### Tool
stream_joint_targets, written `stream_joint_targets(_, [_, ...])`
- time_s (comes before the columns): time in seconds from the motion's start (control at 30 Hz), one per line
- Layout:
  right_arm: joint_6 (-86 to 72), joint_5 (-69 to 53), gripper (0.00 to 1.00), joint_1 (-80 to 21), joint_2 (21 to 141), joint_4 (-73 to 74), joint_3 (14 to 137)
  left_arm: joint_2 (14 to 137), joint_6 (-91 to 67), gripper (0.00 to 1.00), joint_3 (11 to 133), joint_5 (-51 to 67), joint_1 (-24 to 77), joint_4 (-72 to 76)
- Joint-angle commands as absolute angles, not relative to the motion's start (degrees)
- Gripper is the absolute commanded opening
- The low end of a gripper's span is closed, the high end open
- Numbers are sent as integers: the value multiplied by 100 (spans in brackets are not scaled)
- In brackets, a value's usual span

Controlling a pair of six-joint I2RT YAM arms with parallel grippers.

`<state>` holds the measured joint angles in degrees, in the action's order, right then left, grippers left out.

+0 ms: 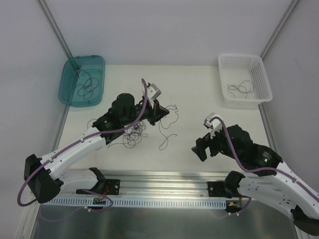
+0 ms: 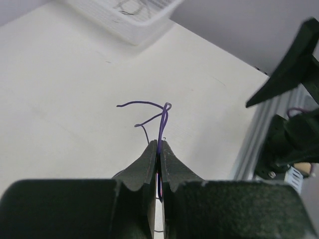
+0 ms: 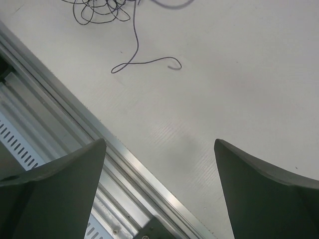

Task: Untangle the cables
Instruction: Place the cable in the bin.

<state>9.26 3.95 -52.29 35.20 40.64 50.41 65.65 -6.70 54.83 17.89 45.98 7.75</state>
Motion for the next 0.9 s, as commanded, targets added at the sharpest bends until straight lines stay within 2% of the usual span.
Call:
stream_joint_targets(0.0, [519, 879, 95, -5247, 3454, 3736, 4896, 6451, -738, 0, 6116, 1099, 4211, 379])
stream_joint_targets(0.17, [466, 993, 100, -5256, 3472, 3674, 4825, 6513, -896, 0, 7081, 1265, 3062, 53])
stream_joint_targets(0.33, [492, 897, 97, -5256, 3656, 3604, 4755, 6829, -870, 0, 8120, 1415, 2033, -351])
stream_joint_targets(0.6, [501, 545, 97, -5247, 3814, 3410, 4606, 7653, -1309, 0, 9499, 1020, -374, -422])
stream_joint_targets(0.87, [527, 352, 97, -5247, 4007, 3331, 4483, 8902, -1046, 0, 10599, 360, -1423, -317])
